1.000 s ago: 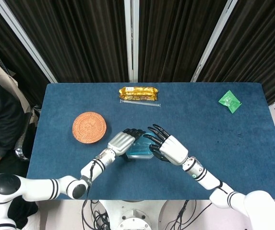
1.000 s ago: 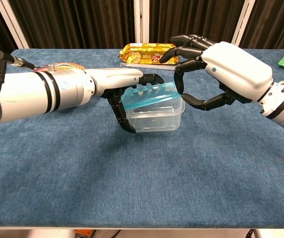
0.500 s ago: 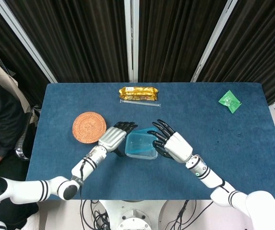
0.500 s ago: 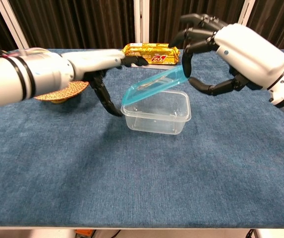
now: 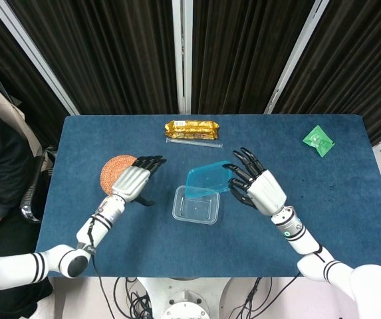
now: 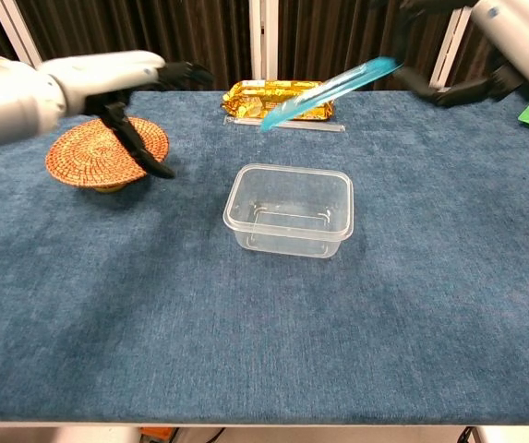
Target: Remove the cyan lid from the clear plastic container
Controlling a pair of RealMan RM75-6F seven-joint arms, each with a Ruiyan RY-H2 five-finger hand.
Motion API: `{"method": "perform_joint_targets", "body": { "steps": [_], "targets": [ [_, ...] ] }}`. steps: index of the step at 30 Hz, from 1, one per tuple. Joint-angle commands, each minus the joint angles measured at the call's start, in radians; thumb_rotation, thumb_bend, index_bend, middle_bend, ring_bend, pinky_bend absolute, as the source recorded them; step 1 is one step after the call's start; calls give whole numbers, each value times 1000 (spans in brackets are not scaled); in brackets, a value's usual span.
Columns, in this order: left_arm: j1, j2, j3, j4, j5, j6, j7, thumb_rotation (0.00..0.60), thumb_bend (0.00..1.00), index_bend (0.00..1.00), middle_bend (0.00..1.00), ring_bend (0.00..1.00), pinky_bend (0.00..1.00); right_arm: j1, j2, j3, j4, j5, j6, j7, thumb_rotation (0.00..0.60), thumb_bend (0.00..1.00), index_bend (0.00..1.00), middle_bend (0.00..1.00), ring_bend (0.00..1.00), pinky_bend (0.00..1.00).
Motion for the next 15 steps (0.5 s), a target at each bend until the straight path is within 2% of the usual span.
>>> {"method": "perform_joint_targets", "body": {
  "steps": [1, 7, 9, 11, 13, 15],
  "targets": [
    [38, 32, 10, -7, 24, 36, -26, 600, 0, 25, 0, 0, 69, -20, 25, 21, 21, 45, -28, 17, 600, 571, 790, 266, 0, 0],
    [120, 85, 39, -20, 63, 104, -69, 600, 0, 25, 0, 0, 67, -28, -15, 25, 139, 102, -127, 87, 600, 568, 780, 256, 0, 0],
    [149, 105, 48, -26, 77, 127, -85, 600, 0, 25, 0, 0, 65, -28, -39, 12, 190, 105, -162, 92, 600, 555, 736, 229, 0, 0],
    [182, 125, 57, -29, 91, 154, -109, 600, 0, 25, 0, 0, 61, -33, -49, -8, 216, 108, -214, 83, 600, 505, 636, 185, 0, 0],
    [211, 140, 64, -30, 106, 183, -131, 600, 0, 25, 0, 0, 59, -42, -41, -24, 207, 110, -255, 64, 600, 332, 372, 84, 0, 0],
    [246, 155, 71, -26, 124, 219, -152, 600, 0, 25, 0, 0, 57, -59, -18, -40, 167, 114, -281, 48, 600, 200, 164, 22, 0, 0]
  ]
}}
